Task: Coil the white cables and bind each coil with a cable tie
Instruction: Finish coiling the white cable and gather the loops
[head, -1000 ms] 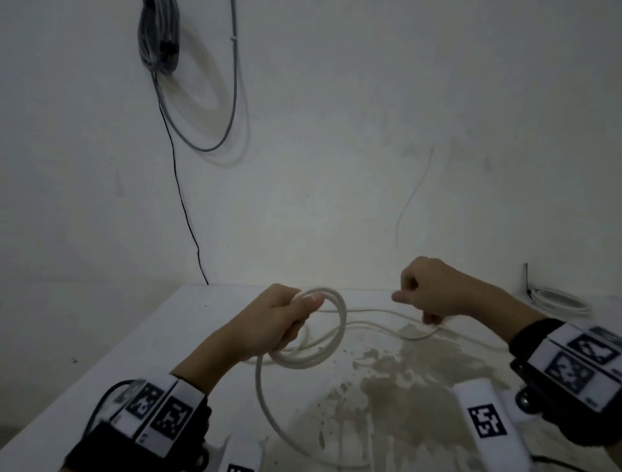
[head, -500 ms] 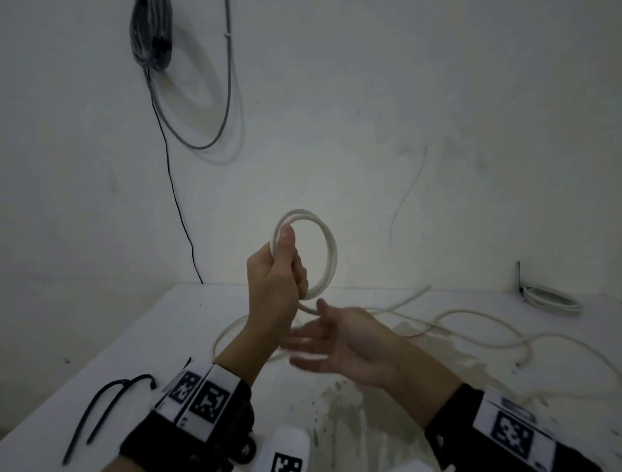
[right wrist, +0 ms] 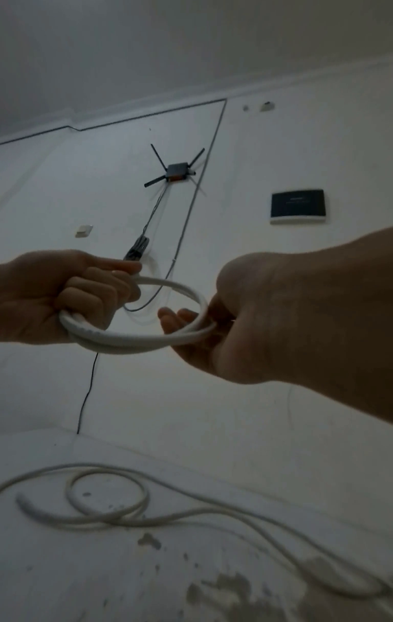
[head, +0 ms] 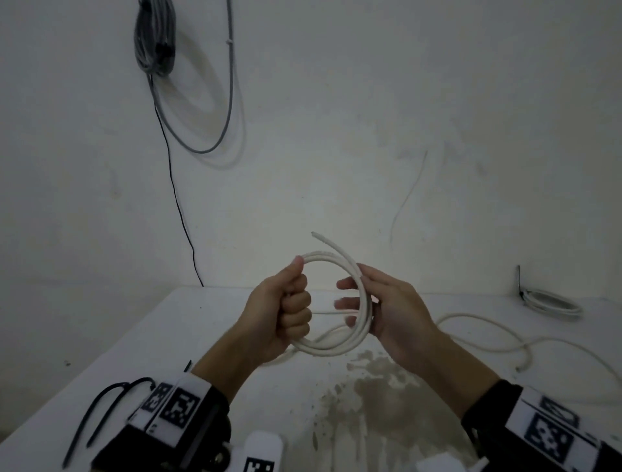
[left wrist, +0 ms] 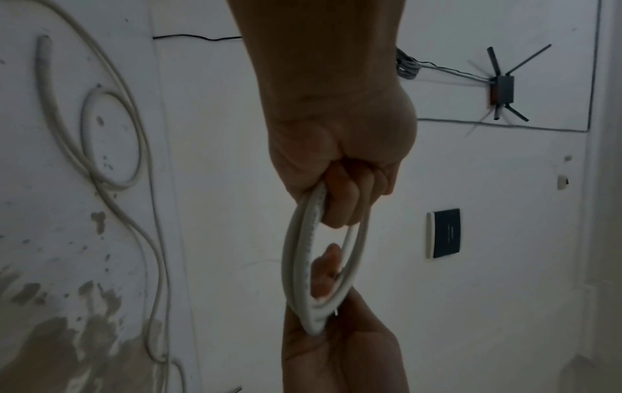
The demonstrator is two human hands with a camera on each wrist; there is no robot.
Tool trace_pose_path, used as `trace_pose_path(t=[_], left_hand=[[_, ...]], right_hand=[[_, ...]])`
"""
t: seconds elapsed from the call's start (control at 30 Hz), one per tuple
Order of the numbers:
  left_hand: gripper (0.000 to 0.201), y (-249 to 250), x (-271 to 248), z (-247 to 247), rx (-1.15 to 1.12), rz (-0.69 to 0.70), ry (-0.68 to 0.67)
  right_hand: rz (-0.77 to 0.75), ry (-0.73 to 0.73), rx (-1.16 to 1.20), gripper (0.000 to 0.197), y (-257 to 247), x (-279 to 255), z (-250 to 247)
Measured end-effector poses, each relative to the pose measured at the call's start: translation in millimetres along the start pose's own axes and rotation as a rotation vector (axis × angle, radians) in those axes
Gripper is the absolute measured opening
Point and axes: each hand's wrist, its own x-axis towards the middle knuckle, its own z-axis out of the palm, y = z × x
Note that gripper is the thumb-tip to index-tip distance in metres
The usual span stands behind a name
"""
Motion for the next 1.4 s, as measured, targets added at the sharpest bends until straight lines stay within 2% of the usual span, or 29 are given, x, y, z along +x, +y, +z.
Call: trace_pose_path(t=[0.13, 0.27, 0.47, 0.67, 0.77, 0.9, 1.0, 1.17, 1.3, 1.4], left_hand=[[0.041, 1, -1, 1, 0.020, -0.096, -0.048], [0.042, 4, -3, -1, 0.124, -0.180, -0.081], [0.042, 7, -4, -4, 0.216, -0.309, -0.169], [0.065, 1, 5, -15, 0.008, -0.447, -0.340], [0.052, -1, 9, -17, 0.063, -0.523, -0.405], [0.041, -3, 9, -11, 0.169, -0.532, -0.398], [0.045, -4, 9, -6, 0.266, -0.516, -0.380], [0.048, -4, 9, -2, 0.315, -0.520, -0.355], [0.043, -5, 9, 1, 0.387, -0.529, -0.287], [0.041, -8, 6, 5, 0.453, -0.506, -0.212]], right_hand=[[-0.012, -0.142, 0.074, 0.030, 1, -4, 1], [-0.068, -0.211, -0.086, 0.023, 1, -6, -1], [-0.034, -0.312, -0.200, 0.027, 0, -8, -6], [-0.044, -0.361, -0.330, 0.031, -4, -9, -12], [-0.006, -0.400, -0.383, 0.034, -6, -11, -15], [0.029, -0.388, -0.476, 0.046, -7, -12, -15], [0.066, -0.365, -0.525, 0.035, -8, -12, -15], [0.114, -0.346, -0.553, 0.034, -5, -12, -15], [0.138, -0.317, -0.614, 0.037, -1, -14, -12], [0.133, -0.301, -0.675, 0.028, -3, -17, -10]])
